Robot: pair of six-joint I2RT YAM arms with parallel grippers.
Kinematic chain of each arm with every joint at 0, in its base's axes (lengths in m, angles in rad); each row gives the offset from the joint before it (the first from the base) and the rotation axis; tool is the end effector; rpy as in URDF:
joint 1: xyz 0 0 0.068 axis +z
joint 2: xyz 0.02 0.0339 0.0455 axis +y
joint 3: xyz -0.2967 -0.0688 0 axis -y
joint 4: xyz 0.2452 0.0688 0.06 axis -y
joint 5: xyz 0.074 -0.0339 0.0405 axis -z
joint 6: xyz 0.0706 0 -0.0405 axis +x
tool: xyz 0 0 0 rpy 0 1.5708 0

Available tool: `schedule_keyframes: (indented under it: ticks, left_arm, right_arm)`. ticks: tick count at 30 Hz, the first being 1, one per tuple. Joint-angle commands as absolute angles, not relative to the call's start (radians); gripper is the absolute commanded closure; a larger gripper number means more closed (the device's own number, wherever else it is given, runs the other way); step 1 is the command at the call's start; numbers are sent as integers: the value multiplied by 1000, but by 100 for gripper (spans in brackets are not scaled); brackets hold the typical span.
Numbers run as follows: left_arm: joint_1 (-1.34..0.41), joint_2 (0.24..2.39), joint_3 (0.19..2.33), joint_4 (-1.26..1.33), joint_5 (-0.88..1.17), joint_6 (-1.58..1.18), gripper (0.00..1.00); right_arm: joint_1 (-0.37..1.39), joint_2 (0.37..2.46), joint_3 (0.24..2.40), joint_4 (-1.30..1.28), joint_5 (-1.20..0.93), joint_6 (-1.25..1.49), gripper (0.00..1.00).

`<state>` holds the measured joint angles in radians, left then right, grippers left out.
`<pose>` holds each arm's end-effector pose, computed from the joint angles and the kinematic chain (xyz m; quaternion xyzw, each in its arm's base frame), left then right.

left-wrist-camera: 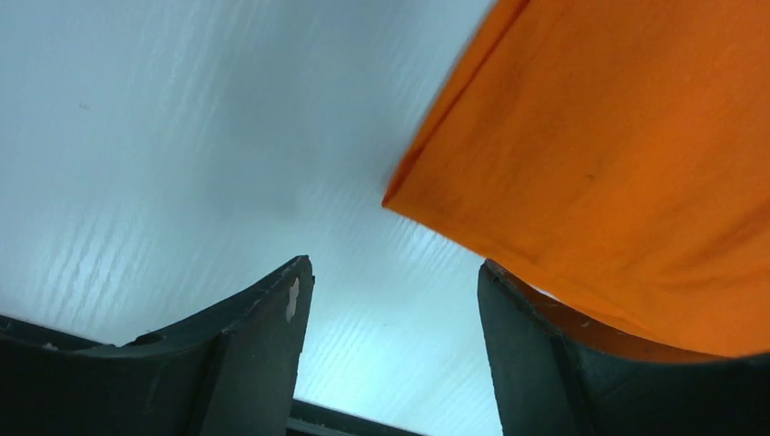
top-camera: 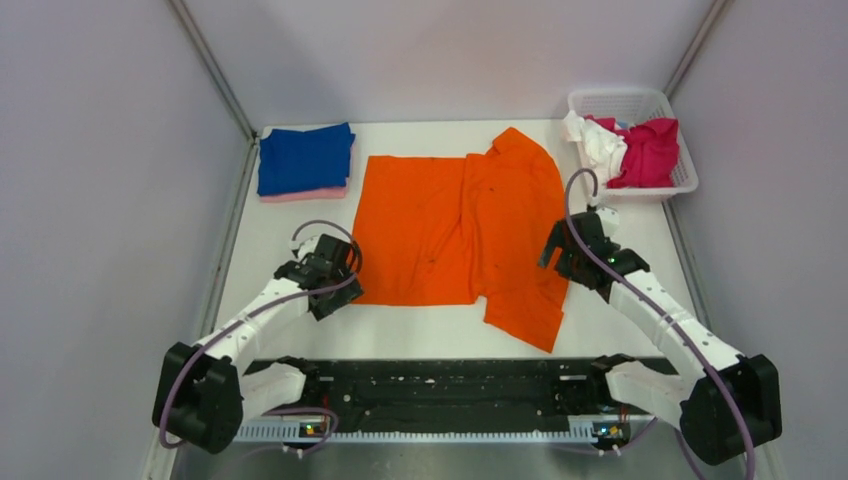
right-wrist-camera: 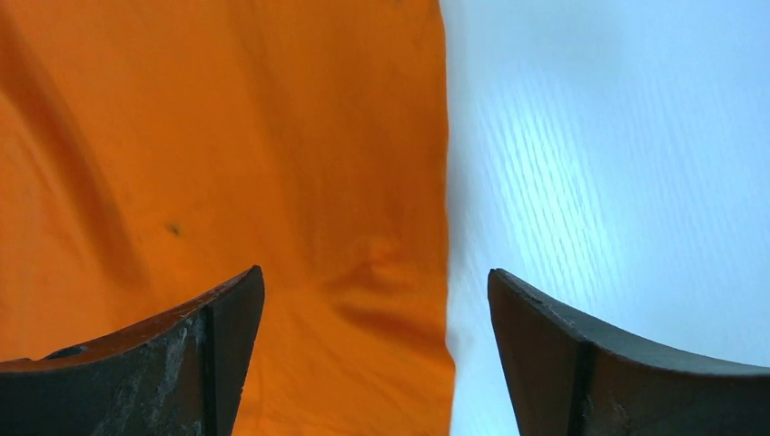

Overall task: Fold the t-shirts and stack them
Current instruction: Flatten out the tshirt

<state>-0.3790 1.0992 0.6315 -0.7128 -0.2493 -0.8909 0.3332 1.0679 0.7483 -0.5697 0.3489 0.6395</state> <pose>0.1786 -0.0524 0.1891 -0.2698 0.9356 -0.0159 0.2272 0.2130 0.0482 0.2444 0.1989 0.9085 0.0092 0.3674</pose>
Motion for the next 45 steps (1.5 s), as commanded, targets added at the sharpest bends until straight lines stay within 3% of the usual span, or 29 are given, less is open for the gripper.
schedule_keyframes:
  ticks: [1, 6, 15, 16, 18, 25, 32, 33, 36, 45]
  left_arm:
    - [-357, 1153, 638, -565, -271, -953, 36]
    - [-356, 1246, 608, -487, -257, -1002, 54]
    - [-357, 1391, 633, -549, -251, -998, 68]
    - [-357, 1399, 634, -536, -251, -993, 74]
    - [-357, 1420, 647, -518, -245, -981, 100]
    - [-360, 1375, 690, -518, -235, -934, 100]
    - [-360, 1276, 673, -490, -211, -879, 100]
    - [-359, 1268, 671, -480, -205, -875, 100]
    - [-359, 1232, 679, -456, -190, -861, 100]
    - [-363, 995, 964, -415, -287, -719, 100]
  right_arm:
    - [391, 984, 689, -674, 297, 706, 11]
    - [433, 1003, 673, -752, 280, 718, 16]
    - [480, 1011, 661, -882, 282, 802, 22]
    - [494, 1012, 657, -882, 270, 810, 23]
    - [537, 1022, 648, -884, 246, 840, 25]
    - [670, 1095, 587, -925, 239, 991, 36]
    - [679, 1170, 487, -640, 151, 991, 49]
    - [678, 1192, 481, -607, 167, 990, 54]
    - [678, 1228, 522, -608, 286, 996, 98]
    - [678, 923, 909, -700, 736, 786, 100]
